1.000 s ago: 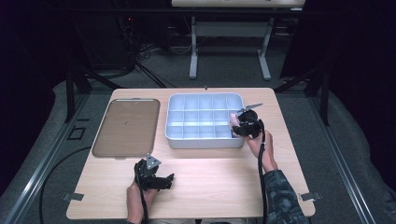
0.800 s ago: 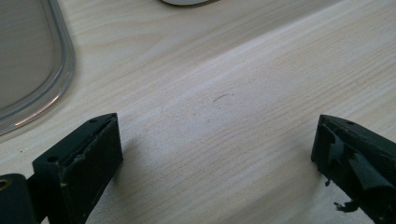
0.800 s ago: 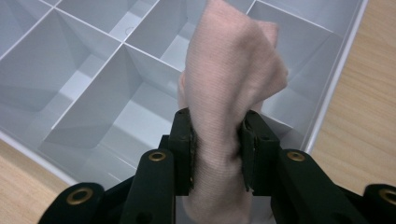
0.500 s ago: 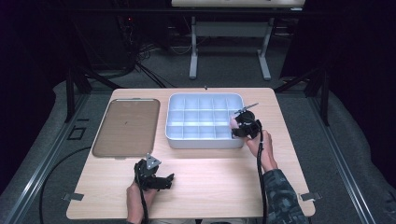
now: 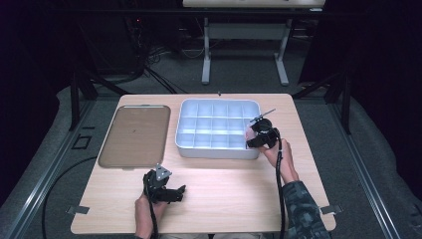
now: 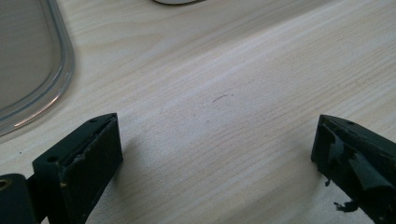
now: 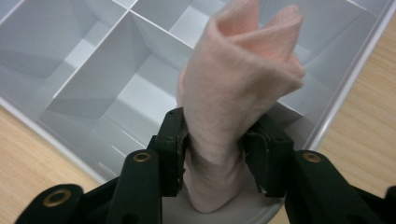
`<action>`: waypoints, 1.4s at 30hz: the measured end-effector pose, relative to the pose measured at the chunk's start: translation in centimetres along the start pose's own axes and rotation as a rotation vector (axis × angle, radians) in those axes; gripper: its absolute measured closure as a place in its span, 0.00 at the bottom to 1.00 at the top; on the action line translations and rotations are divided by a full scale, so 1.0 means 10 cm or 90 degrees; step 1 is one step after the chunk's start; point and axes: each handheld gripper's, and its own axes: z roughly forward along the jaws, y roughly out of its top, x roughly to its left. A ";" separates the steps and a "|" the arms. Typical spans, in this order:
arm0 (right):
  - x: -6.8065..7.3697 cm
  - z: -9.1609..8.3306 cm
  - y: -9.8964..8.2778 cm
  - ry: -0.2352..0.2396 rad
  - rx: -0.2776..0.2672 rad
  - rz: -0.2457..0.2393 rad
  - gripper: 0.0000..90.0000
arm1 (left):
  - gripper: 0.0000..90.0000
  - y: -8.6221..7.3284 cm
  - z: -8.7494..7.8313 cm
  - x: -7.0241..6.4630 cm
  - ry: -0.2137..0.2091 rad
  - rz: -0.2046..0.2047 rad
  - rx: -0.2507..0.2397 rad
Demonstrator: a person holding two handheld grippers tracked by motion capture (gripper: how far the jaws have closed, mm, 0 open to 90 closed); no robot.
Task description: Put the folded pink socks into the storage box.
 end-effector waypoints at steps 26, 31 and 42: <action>0.01 -0.11 0.01 -0.044 -0.018 0.009 0.88 | 0.02 0.00 0.00 0.00 -0.002 0.001 0.000; 0.00 -0.13 -0.02 -0.035 -0.017 0.010 0.85 | 0.02 0.00 0.00 0.00 -0.003 0.001 -0.001; 0.04 -0.36 -0.08 -0.021 -0.085 0.008 0.55 | 0.02 0.00 0.00 0.00 -0.003 0.000 -0.001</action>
